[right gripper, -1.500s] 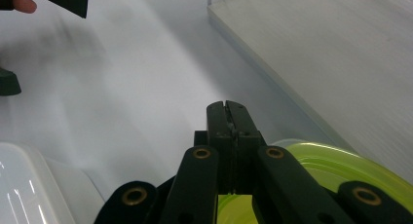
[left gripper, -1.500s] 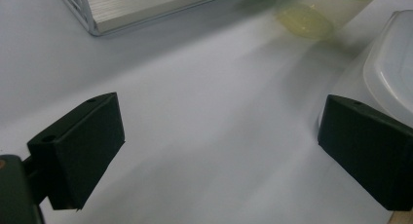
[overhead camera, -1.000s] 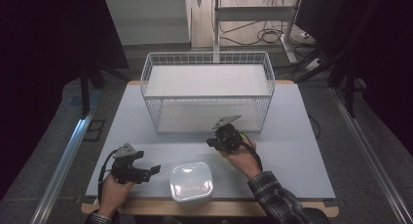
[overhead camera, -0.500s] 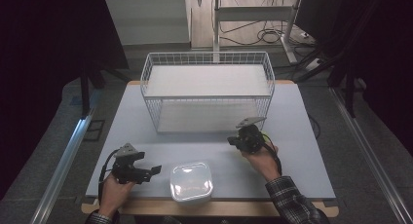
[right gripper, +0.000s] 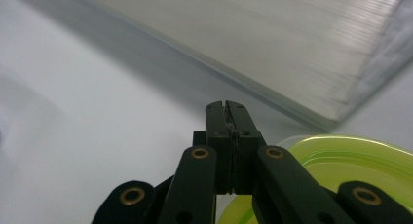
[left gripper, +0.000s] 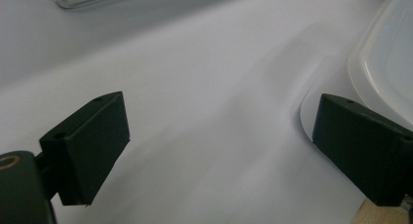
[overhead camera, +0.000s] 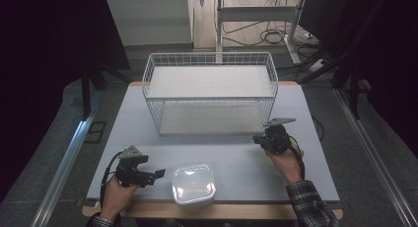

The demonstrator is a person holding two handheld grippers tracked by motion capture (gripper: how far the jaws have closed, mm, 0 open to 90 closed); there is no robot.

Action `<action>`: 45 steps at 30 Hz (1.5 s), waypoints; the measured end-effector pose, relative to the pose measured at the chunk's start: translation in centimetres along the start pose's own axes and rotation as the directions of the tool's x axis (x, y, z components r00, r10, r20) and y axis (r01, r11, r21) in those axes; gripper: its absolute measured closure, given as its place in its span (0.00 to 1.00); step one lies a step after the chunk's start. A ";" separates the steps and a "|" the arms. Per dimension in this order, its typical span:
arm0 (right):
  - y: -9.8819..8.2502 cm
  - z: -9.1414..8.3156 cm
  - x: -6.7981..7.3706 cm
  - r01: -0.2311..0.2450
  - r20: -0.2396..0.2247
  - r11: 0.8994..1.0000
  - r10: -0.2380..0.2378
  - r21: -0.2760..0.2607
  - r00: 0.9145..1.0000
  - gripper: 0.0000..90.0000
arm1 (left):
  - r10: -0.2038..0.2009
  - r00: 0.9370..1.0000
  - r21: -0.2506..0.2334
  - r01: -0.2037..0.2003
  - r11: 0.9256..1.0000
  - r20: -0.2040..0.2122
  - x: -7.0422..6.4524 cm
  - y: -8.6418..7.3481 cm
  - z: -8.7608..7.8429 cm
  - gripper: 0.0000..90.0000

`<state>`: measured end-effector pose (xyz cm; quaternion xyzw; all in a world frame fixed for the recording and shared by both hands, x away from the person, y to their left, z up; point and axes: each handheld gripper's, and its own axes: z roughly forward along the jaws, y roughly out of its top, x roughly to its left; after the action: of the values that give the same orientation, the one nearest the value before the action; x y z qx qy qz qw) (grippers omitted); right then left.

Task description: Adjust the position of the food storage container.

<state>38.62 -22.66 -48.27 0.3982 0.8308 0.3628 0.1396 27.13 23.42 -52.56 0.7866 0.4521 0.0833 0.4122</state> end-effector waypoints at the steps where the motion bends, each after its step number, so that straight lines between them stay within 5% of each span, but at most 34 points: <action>1: -0.1 -0.1 -0.2 -0.009 0.004 1.000 0.009 -0.003 1.000 0.99 | 0.000 1.000 0.002 0.000 1.000 0.000 0.0 0.0 0.0 0.07; 10: -0.3 -1.0 0.8 0.018 -0.004 0.999 -0.019 -0.034 1.000 0.99 | 0.029 1.000 -0.026 -0.029 0.999 0.007 -0.5 0.1 -0.7 0.16; 13: -0.7 -1.9 2.0 0.059 -0.012 0.997 -0.059 -0.042 0.998 0.99 | 0.087 0.996 -0.023 -0.086 0.996 0.008 -1.1 -0.3 -1.5 0.28; 24: -2.3 -3.0 5.7 0.094 -0.144 0.994 -0.101 -0.058 0.984 0.99 | 0.123 0.988 0.005 -0.124 0.992 0.095 -3.2 -2.1 -2.5 0.84; 29: -2.8 -2.8 7.4 0.118 -0.178 0.992 -0.123 -0.039 0.976 0.99 | 0.148 0.982 0.036 -0.153 0.988 0.115 -4.3 -2.6 -2.5 0.96; 32: -3.3 -2.3 9.3 0.141 -0.245 0.990 -0.141 -0.018 0.959 0.98 | 0.158 0.981 0.069 -0.166 0.984 0.110 -5.2 -2.8 -2.0 0.98; 33: -3.3 -2.3 9.3 0.141 -0.245 0.990 -0.141 -0.018 0.959 0.98 | 0.158 0.981 0.069 -0.166 0.984 0.110 -5.2 -2.8 -2.0 0.98; 34: -3.5 -1.9 10.4 0.160 -0.275 0.987 -0.154 -0.002 0.949 0.98 | 0.164 0.980 0.074 -0.173 0.982 0.116 -5.6 -2.8 -1.7 0.98; 39: -3.7 -1.2 12.1 0.184 -0.324 0.983 -0.169 0.017 0.931 0.99 | 0.173 0.976 0.071 -0.184 0.980 0.136 -6.2 -2.2 -1.3 0.98; 40: -3.7 -0.8 12.9 0.194 -0.351 0.981 -0.171 0.029 0.920 0.99 | 0.177 0.975 0.064 -0.187 0.980 0.136 -6.3 -2.0 -1.2 0.97; 45: -3.9 -0.2 13.9 0.216 -0.382 0.975 -0.180 0.053 0.906 0.99 | 0.171 0.975 0.065 -0.181 0.981 0.140 -6.7 -1.3 -0.4 0.97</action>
<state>27.39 -13.80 -50.11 0.2413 0.8944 0.3766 -0.0044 22.20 18.78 -51.64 0.8426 0.3550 0.0492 0.4020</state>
